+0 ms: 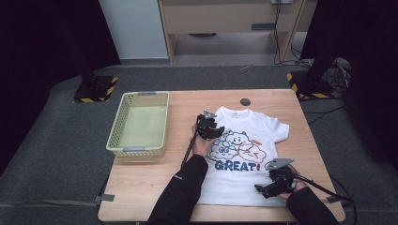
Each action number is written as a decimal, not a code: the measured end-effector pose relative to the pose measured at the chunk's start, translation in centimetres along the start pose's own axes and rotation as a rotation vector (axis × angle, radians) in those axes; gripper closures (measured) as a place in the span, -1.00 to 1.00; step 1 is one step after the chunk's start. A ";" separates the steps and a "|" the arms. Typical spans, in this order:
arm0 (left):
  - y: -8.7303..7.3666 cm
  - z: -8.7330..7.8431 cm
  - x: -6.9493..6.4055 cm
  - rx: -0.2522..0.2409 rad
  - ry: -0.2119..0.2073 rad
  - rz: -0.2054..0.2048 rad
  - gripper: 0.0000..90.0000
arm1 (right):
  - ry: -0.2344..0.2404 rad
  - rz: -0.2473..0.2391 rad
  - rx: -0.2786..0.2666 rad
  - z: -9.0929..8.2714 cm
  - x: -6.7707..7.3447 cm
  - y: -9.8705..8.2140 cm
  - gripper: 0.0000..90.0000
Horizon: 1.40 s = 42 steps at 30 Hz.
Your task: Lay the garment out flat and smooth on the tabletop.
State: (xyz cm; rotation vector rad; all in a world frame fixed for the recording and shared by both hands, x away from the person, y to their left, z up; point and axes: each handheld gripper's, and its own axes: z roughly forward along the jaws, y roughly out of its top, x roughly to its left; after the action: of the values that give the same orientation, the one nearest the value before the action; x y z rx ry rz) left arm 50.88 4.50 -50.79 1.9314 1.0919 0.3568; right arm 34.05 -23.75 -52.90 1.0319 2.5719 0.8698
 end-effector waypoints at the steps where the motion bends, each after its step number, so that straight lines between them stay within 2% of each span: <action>1: 0.1 -0.2 0.2 -0.006 0.003 0.001 0.21 | 0.000 0.000 0.000 0.0 0.0 0.0 -0.99; 7: 0.0 -0.2 1.2 0.009 0.014 0.003 0.12 | 0.000 0.001 0.001 0.0 0.0 0.0 -0.99; 15: -0.5 0.5 1.1 0.067 0.023 0.019 0.13 | 0.000 0.001 0.000 0.0 0.0 0.0 -0.99; 24: -0.5 0.2 0.6 0.118 0.022 0.054 0.38 | 0.000 0.001 0.001 0.0 0.0 0.0 -0.99; 31: -0.8 -0.2 0.4 0.146 0.001 0.053 0.67 | 0.000 0.001 0.001 0.0 0.0 0.0 -0.99; 37: -1.0 -0.5 0.1 0.163 -0.001 0.059 0.91 | 0.000 0.001 0.001 0.0 0.0 0.0 -0.99; 42: -0.9 -0.7 -0.4 0.160 0.000 0.083 0.94 | -0.001 0.001 0.001 0.0 0.0 0.0 -0.99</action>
State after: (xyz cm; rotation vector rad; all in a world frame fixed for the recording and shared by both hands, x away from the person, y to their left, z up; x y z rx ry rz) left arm 49.68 4.77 -51.00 2.1225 1.0697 0.3230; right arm 34.06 -23.73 -52.90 1.0332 2.5720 0.8680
